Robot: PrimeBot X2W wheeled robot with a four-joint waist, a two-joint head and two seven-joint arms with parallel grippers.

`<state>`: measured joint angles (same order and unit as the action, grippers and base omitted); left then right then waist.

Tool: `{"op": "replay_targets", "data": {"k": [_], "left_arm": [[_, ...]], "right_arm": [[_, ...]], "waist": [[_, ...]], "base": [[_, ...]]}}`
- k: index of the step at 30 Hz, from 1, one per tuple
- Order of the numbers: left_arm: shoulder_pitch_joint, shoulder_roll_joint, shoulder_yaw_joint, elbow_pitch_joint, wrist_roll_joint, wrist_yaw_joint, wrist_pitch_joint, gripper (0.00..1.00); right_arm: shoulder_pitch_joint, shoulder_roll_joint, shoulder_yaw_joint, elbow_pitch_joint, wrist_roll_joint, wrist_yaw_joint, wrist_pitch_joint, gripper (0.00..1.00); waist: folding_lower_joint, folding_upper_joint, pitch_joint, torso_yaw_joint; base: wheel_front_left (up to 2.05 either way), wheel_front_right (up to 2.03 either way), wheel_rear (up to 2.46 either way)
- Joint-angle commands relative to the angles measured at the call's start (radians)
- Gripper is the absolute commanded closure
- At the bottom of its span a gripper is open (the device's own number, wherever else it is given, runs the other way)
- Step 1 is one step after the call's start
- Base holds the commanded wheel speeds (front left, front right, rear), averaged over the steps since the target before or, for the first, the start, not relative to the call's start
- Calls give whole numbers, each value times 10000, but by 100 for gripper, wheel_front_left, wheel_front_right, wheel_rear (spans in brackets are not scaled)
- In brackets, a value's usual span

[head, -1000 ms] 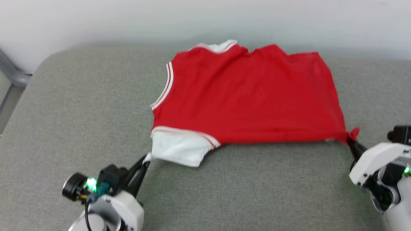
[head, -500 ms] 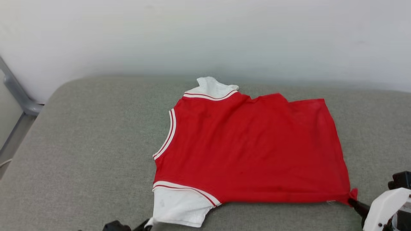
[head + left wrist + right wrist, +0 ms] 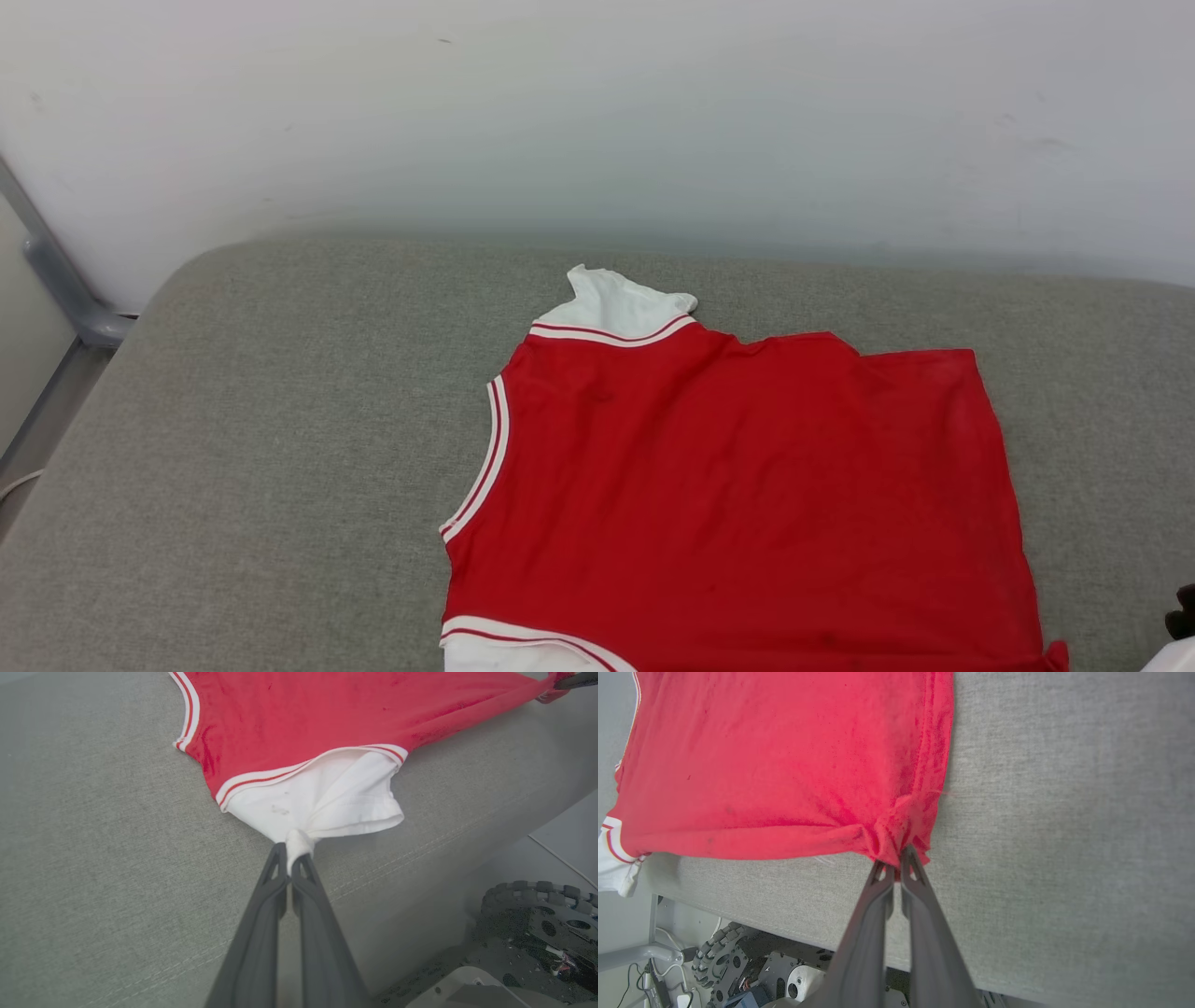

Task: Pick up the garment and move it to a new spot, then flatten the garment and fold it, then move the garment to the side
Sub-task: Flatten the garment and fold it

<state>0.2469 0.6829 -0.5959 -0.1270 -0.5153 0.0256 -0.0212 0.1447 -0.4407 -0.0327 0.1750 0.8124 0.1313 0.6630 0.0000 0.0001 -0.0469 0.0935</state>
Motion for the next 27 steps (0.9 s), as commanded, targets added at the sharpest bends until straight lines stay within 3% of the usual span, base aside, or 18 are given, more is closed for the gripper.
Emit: {"op": "replay_targets", "data": {"k": [1, 10, 18, 27], "left_arm": [[-77, 73, 122, -106, 46, 99, -93, 100], [-1355, -32, 455, -484, 299, 141, -21, 100], [-3002, -159, 689, -93, 387, -210, 200, 100], [-4816, -595, 485, 1365, 560, -796, 298, 100]], "right_arm": [[195, 40, -162, -252, 23, -12, 93, 100], [-397, 318, -803, -1282, -182, -10, 723, 100], [-1538, 542, -1073, -1526, -764, -10, 1214, 100], [-2761, 656, -935, -1022, -1427, -12, 1569, 100]], "waist": [[0, -1, 31, 3], [0, -1, 403, -65], [0, -1, 1458, -147], [0, -1, 2462, -231]], "base": [[0, 0, 0], [0, 0, 0], [0, 0, 0], [0, 0, 0]]}}
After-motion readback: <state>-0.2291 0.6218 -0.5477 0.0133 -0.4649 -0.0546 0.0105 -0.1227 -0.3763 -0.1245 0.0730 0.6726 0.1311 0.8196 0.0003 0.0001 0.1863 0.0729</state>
